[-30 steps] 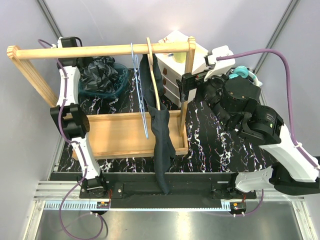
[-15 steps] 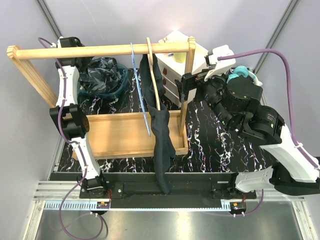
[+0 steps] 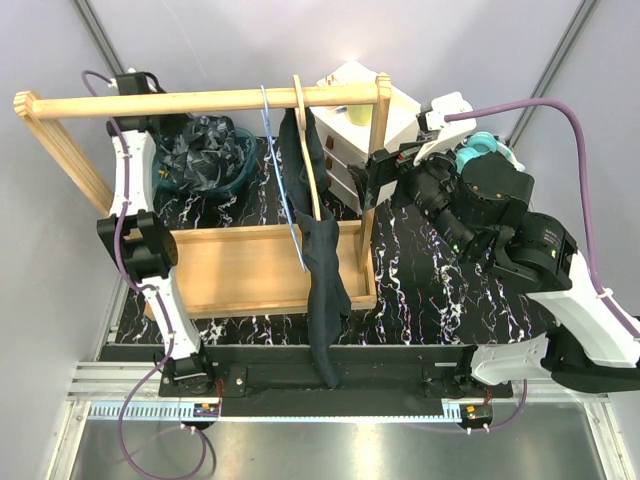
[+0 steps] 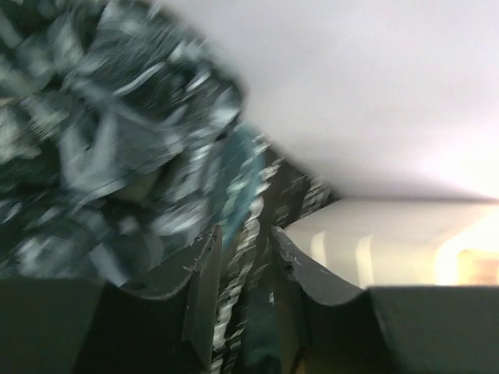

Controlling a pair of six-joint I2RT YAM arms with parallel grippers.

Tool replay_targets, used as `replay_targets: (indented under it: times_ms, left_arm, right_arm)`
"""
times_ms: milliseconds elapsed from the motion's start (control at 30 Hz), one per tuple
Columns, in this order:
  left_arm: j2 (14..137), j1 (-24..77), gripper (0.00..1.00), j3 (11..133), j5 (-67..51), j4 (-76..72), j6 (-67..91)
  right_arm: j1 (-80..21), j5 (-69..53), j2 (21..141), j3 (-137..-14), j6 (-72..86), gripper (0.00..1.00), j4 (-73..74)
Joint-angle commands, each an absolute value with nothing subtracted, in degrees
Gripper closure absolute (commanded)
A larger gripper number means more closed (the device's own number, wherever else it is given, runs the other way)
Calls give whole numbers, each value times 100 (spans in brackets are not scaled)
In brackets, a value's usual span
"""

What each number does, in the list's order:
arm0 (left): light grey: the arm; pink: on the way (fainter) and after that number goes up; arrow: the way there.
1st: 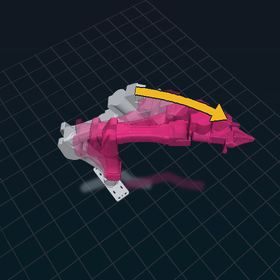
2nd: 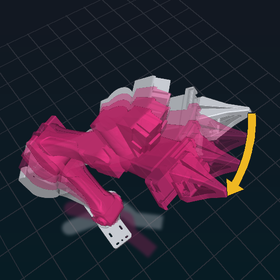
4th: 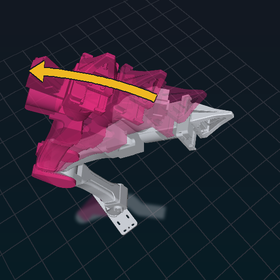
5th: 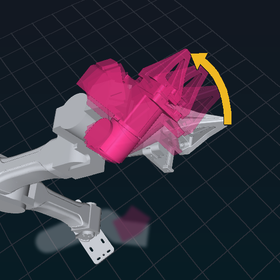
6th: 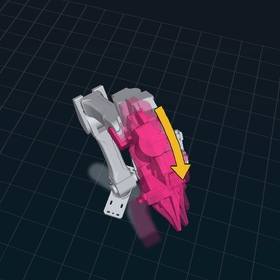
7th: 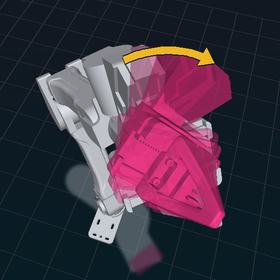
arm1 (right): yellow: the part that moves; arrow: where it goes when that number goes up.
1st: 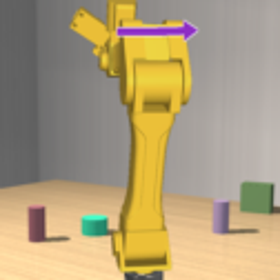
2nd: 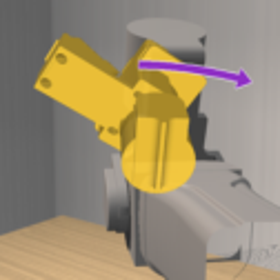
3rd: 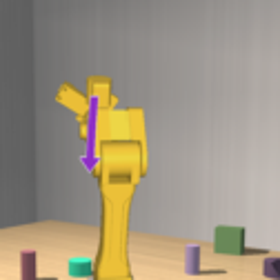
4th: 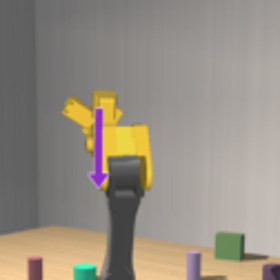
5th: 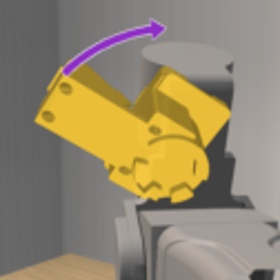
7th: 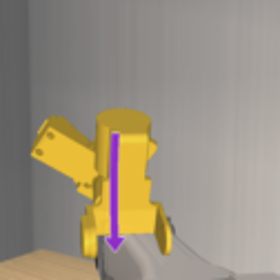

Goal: Remove the shorts from the hanger

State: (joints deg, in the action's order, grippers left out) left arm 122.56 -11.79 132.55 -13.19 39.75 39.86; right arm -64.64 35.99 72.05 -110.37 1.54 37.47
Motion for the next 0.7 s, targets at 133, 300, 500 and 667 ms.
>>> replay_targets:
  times_ms: [133, 300, 500, 667]
  left_arm:
    - [11514, -642, 63, 12061, 359, 4350, 2760]
    - [11609, -633, 76, 11532, 870, 4360, 3085]
    - [12224, -563, 78, 12066, 1220, 4307, 2822]
    - [12954, -571, 63, 12717, 1442, 4298, 2514]
  right_arm:
    - [-6425, 3568, 7014, -11022, 562, 0, 3718]
    - [-6425, 3559, 6943, -10942, 756, 0, 3788]
    - [-6425, 3691, 6952, -11004, 835, 0, 3919]
    - [-6425, 3788, 7136, -11311, 844, 0, 4166]
